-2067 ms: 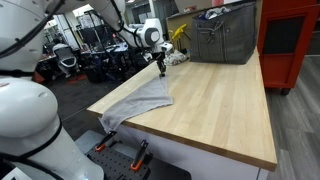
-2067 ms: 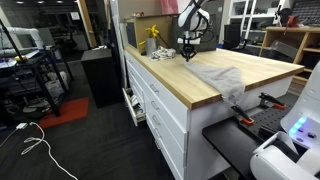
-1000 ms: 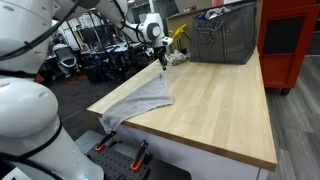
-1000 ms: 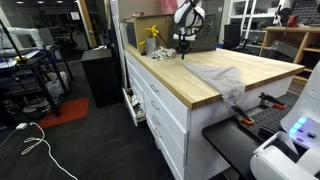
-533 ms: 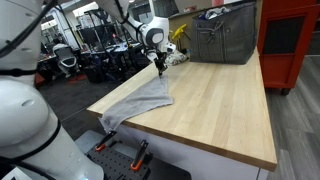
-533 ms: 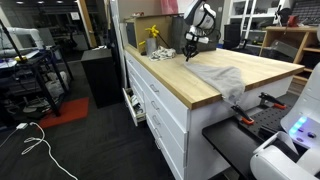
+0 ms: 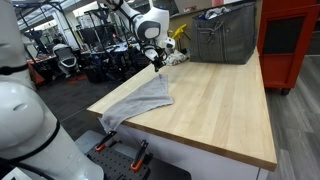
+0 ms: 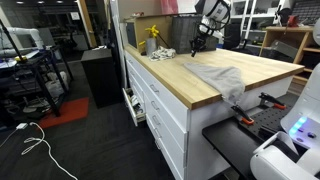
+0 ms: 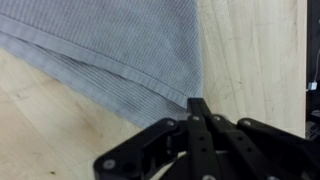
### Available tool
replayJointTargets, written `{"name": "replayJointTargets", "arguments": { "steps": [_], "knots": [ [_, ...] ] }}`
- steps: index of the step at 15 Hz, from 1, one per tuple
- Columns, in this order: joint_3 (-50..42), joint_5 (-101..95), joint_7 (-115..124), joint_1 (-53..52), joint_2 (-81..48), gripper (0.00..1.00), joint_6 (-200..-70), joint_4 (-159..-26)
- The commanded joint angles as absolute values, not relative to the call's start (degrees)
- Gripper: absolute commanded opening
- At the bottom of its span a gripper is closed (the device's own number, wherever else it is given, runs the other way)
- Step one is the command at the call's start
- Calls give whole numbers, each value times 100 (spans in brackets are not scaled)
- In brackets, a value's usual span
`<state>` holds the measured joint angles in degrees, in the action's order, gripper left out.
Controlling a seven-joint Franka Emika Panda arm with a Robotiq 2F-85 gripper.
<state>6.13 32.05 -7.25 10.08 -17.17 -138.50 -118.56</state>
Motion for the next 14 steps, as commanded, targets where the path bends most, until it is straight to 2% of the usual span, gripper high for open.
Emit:
{"name": "replayJointTargets", "arguments": {
  "steps": [1, 14],
  "knots": [
    [511, 3198, -911, 821, -1386, 0, -13894, -12164],
    [217, 1907, 165, 237, -2413, 0, -14358, -11446]
  ]
}}
